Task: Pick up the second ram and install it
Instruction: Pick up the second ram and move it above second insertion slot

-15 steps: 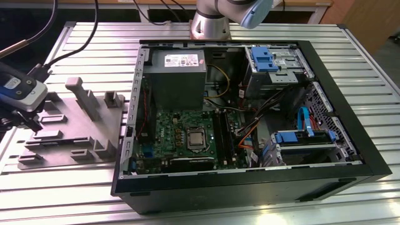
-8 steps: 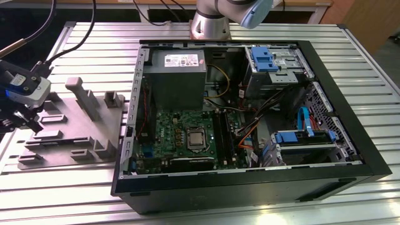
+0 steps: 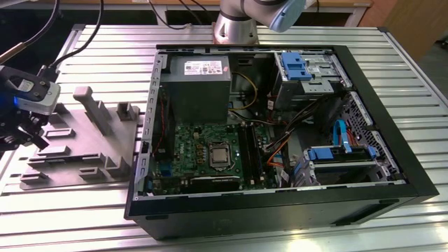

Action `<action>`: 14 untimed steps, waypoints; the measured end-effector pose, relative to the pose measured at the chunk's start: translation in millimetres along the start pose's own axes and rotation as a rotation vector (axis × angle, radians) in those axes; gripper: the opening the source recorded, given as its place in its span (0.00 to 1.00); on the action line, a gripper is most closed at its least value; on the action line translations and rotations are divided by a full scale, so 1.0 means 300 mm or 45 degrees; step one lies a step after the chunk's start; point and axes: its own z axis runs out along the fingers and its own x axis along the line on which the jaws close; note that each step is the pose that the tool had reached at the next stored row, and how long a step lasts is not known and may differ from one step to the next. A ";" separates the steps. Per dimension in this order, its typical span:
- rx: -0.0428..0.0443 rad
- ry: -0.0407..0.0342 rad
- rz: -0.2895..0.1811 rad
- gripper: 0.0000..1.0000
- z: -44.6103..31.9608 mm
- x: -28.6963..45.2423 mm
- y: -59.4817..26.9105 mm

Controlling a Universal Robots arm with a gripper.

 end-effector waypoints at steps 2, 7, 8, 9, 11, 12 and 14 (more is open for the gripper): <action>-0.001 0.0022 -0.047 0.10 0.002 0.000 0.000; -0.004 0.0077 -0.163 0.10 0.008 0.000 0.000; -0.005 0.0088 -0.186 0.10 0.009 0.000 0.000; -0.005 0.0099 -0.208 0.10 0.010 0.000 -0.001; -0.006 0.0120 -0.254 0.10 0.012 0.000 -0.001; -0.007 0.0131 -0.278 0.10 0.013 0.000 -0.001; -0.008 0.0132 -0.317 0.10 0.014 0.001 -0.001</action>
